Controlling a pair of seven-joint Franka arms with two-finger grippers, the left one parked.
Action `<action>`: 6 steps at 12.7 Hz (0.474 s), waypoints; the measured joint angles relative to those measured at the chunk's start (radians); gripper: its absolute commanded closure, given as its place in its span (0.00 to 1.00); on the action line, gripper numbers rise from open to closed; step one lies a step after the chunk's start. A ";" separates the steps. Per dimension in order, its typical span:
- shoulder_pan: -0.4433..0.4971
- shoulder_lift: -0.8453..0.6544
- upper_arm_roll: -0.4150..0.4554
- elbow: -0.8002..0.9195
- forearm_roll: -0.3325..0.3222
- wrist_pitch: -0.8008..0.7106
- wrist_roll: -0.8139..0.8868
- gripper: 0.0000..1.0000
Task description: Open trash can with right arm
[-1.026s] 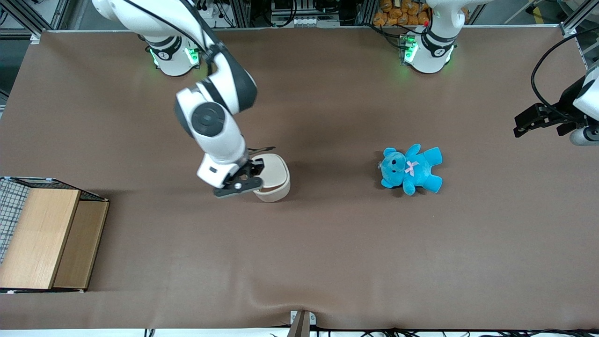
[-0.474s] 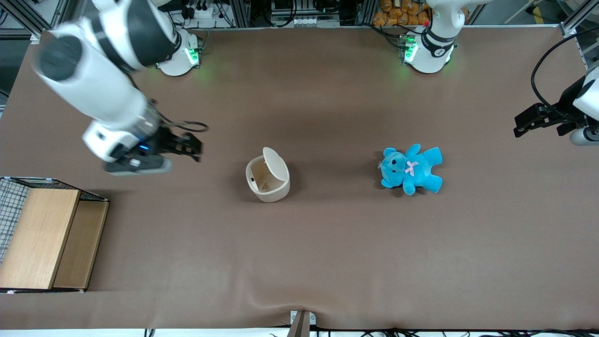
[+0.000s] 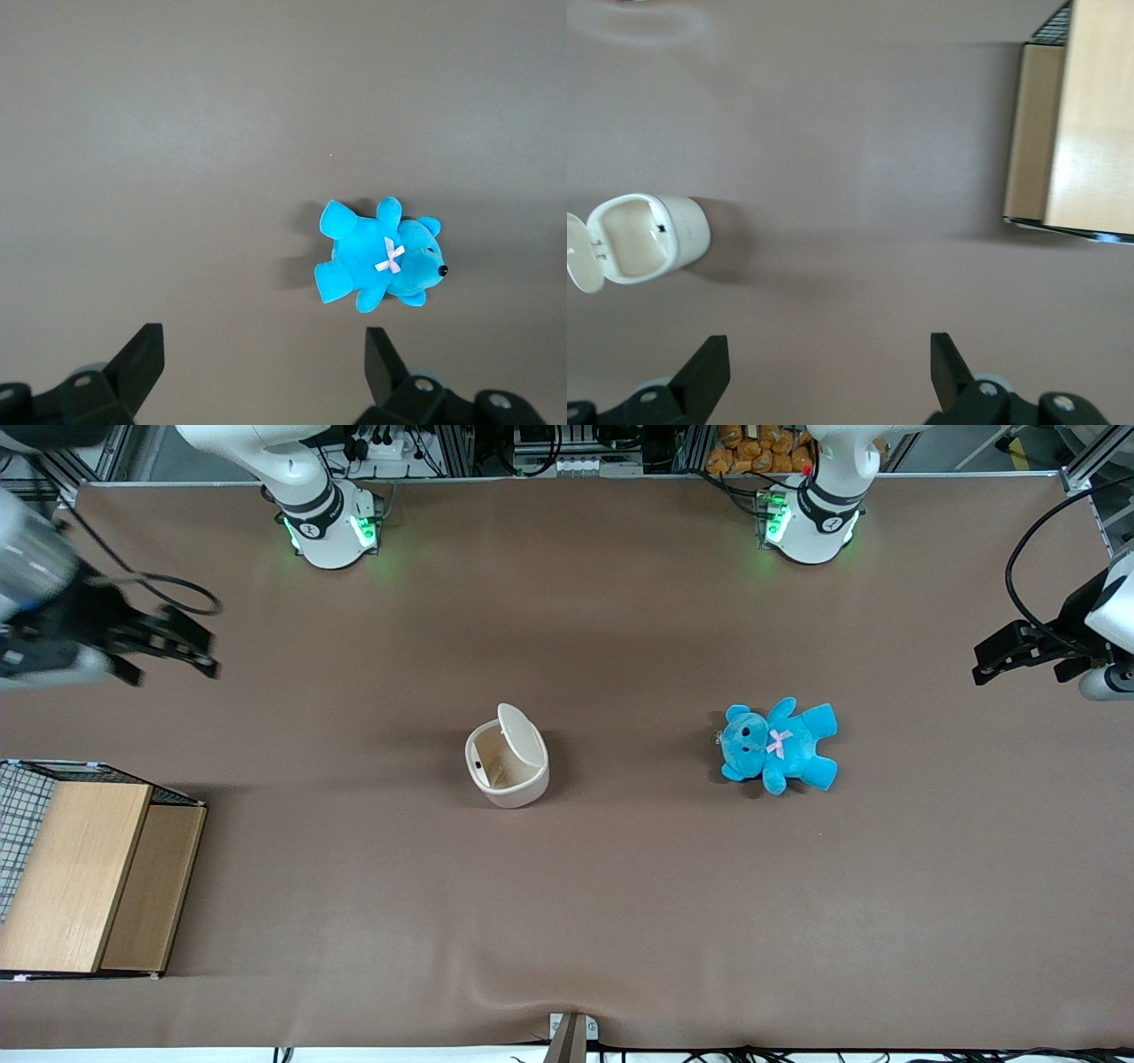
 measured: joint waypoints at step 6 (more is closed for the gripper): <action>-0.012 -0.026 -0.046 0.000 -0.011 -0.053 -0.065 0.00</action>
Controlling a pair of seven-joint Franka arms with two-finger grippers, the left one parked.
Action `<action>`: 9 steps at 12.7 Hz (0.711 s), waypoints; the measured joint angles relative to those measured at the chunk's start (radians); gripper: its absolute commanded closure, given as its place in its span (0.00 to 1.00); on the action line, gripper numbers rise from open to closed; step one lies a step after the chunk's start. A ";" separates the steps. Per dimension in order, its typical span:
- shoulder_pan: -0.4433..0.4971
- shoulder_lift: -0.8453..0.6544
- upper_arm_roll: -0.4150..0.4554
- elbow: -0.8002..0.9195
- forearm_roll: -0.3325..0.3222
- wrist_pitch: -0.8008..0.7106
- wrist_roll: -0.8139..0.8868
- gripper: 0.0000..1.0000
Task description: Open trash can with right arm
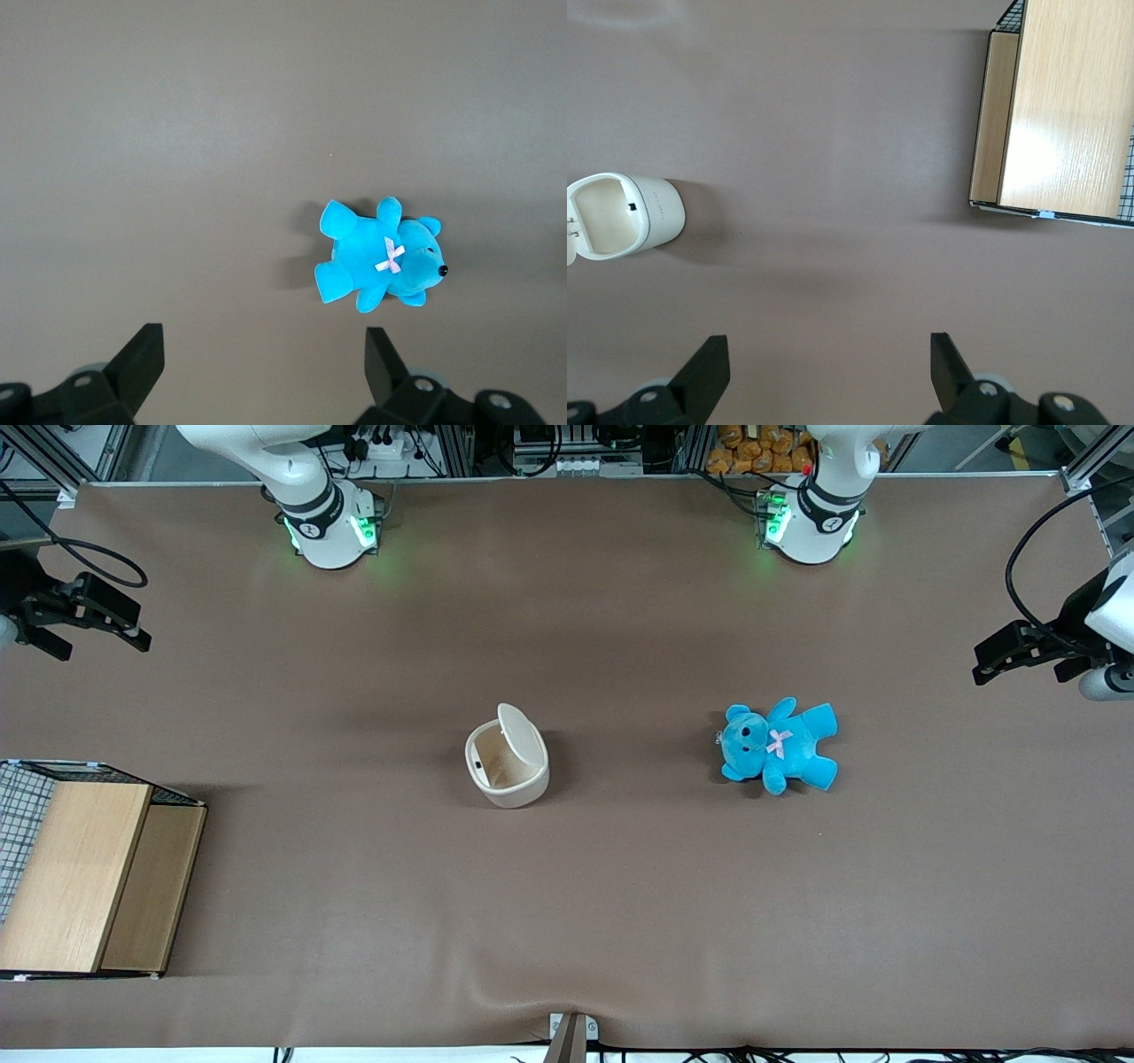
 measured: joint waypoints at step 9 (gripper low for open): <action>0.000 0.000 0.001 0.002 -0.006 -0.010 0.000 0.00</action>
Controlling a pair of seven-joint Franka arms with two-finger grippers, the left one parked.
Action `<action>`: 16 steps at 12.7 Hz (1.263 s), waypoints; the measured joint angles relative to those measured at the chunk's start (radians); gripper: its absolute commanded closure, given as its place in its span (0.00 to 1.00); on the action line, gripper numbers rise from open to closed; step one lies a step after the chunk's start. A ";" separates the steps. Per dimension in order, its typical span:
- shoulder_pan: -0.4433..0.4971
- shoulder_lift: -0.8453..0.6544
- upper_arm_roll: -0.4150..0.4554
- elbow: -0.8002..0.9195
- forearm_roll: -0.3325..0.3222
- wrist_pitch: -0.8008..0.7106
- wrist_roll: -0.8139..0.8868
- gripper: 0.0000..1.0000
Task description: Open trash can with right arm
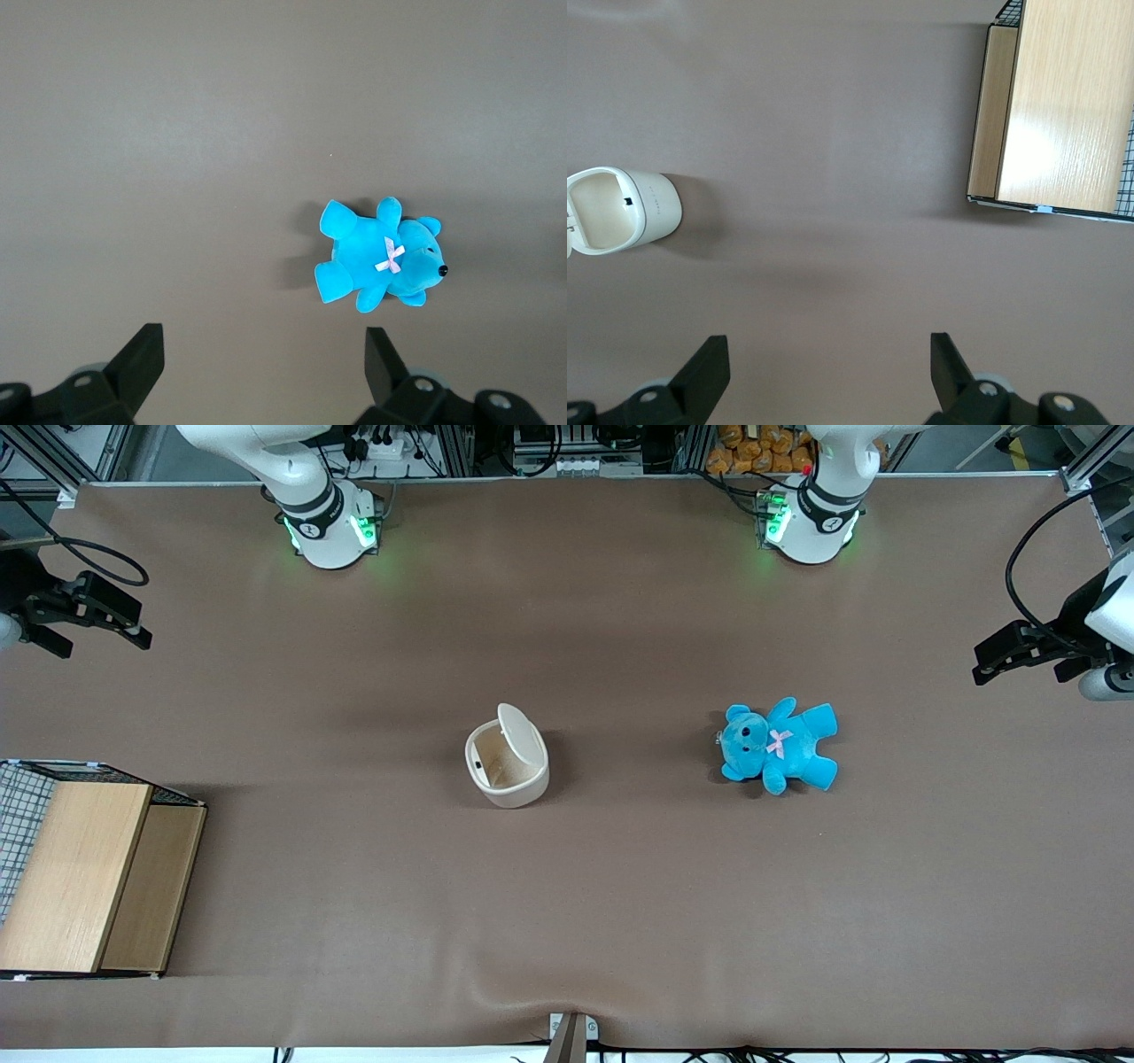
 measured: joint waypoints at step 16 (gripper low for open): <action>0.000 0.000 -0.003 0.005 -0.028 -0.001 0.000 0.00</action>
